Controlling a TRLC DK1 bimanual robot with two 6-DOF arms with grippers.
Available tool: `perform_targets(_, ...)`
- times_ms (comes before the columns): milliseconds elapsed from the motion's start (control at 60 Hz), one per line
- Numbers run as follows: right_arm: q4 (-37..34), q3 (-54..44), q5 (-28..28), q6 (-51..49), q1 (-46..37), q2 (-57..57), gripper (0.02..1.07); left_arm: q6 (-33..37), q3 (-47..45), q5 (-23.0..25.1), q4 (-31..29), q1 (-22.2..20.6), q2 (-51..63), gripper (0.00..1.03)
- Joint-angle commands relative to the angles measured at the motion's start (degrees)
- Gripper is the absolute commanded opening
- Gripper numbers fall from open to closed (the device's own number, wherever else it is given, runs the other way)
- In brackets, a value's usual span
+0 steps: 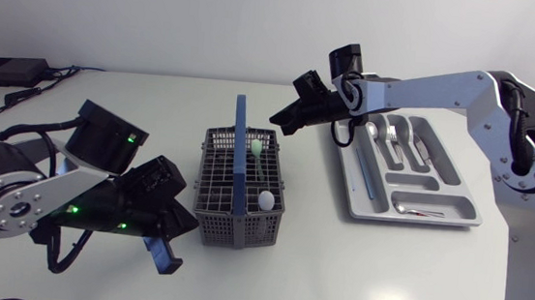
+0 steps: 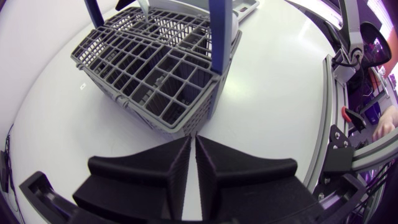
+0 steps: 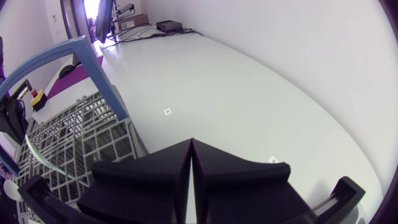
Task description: Unload the cutlery basket into the drawer organizer.
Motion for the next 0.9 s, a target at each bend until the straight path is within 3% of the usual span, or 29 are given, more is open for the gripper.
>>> perform_targets(0,-1.9,2.4,-0.9,0.0,0.5,1.8,0.08,-2.1,-0.2,0.6,-0.8,-1.4,-1.4,0.11)
perform_targets(150,-4.6,2.8,-2.1,-2.2,0.7,2.1,0.08,-2.9,-0.2,0.5,2.4,-1.9,2.5,0.11)
perform_targets(500,-8.3,-3.6,-3.2,-7.8,1.2,-1.5,0.07,-1.9,0.6,0.1,8.2,2.6,7.8,0.11)
perform_targets(883,-7.7,-19.6,-4.7,-10.2,0.5,-15.3,0.08,3.2,4.0,-0.9,15.4,12.9,14.2,0.11)
